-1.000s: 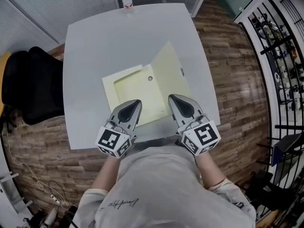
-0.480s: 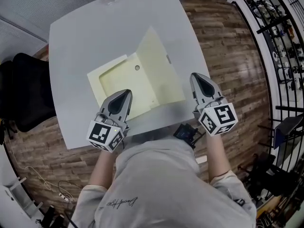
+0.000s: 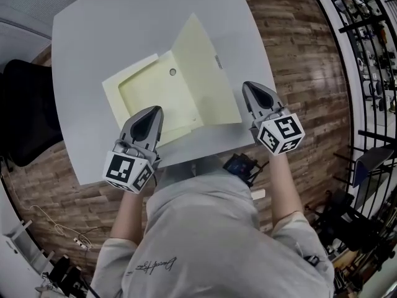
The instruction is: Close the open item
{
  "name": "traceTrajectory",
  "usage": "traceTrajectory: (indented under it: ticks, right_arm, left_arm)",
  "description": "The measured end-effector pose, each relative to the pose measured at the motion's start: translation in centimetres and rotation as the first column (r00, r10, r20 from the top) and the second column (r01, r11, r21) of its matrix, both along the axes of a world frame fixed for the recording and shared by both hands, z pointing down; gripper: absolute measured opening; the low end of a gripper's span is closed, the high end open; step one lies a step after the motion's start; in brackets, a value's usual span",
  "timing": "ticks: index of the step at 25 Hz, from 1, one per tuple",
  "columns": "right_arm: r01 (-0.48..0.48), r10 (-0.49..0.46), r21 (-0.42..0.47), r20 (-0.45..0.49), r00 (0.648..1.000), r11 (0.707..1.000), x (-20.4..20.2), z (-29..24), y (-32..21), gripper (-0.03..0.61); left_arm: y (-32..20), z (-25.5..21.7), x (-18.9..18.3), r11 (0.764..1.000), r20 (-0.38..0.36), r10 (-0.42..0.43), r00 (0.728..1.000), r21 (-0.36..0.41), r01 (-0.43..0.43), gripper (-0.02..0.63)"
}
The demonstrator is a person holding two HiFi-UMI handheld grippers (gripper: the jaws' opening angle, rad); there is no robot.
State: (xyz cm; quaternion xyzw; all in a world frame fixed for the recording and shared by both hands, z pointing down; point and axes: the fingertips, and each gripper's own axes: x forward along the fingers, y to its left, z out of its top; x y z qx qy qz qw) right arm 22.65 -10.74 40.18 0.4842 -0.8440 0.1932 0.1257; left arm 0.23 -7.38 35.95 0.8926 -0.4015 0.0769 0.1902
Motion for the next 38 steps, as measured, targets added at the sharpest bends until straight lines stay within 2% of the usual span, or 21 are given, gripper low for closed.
traceTrajectory:
  ticks: [11,16,21,30,38]
  right_arm:
    - [0.047,-0.047,-0.019,0.008,0.999,0.999,-1.2,3.0,-2.2,0.012]
    - [0.096,-0.096,-0.039,0.010,0.995,0.995,-2.6,4.3,-2.3,0.012]
    - [0.162,-0.160,-0.038,0.046,0.986,0.986,-4.3,4.2,-2.0,0.014]
    - [0.250,-0.249,-0.029,0.056,0.967,0.968,-7.9,2.7,-1.3,0.012]
    - [0.294,-0.292,-0.024,0.066,0.954,0.955,-10.6,1.3,-0.5,0.012]
  left_arm:
    - [0.6,2.5,-1.4,0.998,0.029,-0.030,0.999,-0.054,0.032,0.008]
    - [1.0,3.2,-1.5,0.997,0.027,-0.039,0.999,-0.070,0.041,0.008]
    - [1.4,3.2,-1.8,0.996,0.023,-0.055,0.998,-0.073,0.057,0.008]
    - [2.5,3.0,-4.0,0.990,0.027,-0.116,0.993,-0.073,0.118,0.008]
    - [3.6,3.0,-6.5,0.981,0.038,-0.181,0.983,-0.056,0.183,0.008]
